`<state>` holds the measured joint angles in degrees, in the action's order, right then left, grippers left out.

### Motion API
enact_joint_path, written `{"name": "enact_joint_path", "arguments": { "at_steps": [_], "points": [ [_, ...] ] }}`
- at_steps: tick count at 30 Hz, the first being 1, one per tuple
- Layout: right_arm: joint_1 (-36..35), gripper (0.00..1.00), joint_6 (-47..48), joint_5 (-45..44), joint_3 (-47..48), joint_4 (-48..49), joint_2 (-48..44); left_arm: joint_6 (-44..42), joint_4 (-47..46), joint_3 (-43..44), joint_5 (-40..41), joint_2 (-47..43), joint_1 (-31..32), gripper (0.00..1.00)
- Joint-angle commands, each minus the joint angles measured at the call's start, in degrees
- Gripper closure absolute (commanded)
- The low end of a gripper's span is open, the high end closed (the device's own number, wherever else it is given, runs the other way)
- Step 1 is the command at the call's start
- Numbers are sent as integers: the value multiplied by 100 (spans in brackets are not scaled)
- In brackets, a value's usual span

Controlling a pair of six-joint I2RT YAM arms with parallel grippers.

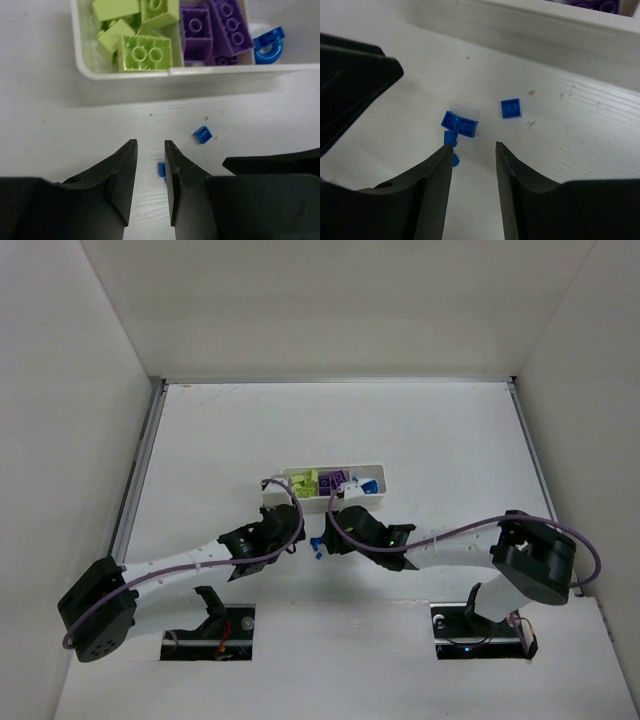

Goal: Sort the legos into containers by color

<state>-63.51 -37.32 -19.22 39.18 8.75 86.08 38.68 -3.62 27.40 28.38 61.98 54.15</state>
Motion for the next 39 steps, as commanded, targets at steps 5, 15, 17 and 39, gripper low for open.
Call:
{"name": "enact_joint_path", "arguments": {
  "at_steps": [5, 15, 17, 39],
  "points": [
    [-166, 57, -109, -178, 757, -619, 584, 413, 151, -428, 115, -344, 47, 74],
    [-281, 59, -135, -187, 1469, -1358, 1253, 342, 72, -657, 19, -599, 21, 73],
    [-281, 60, -153, -239, 1557, -1437, 1314, 325, 54, -683, -78, -669, 12, 73],
    [-289, 76, -241, -758, 1593, -1614, 1148, 325, -34, -692, -280, -740, 65, 70]
  ]
}}
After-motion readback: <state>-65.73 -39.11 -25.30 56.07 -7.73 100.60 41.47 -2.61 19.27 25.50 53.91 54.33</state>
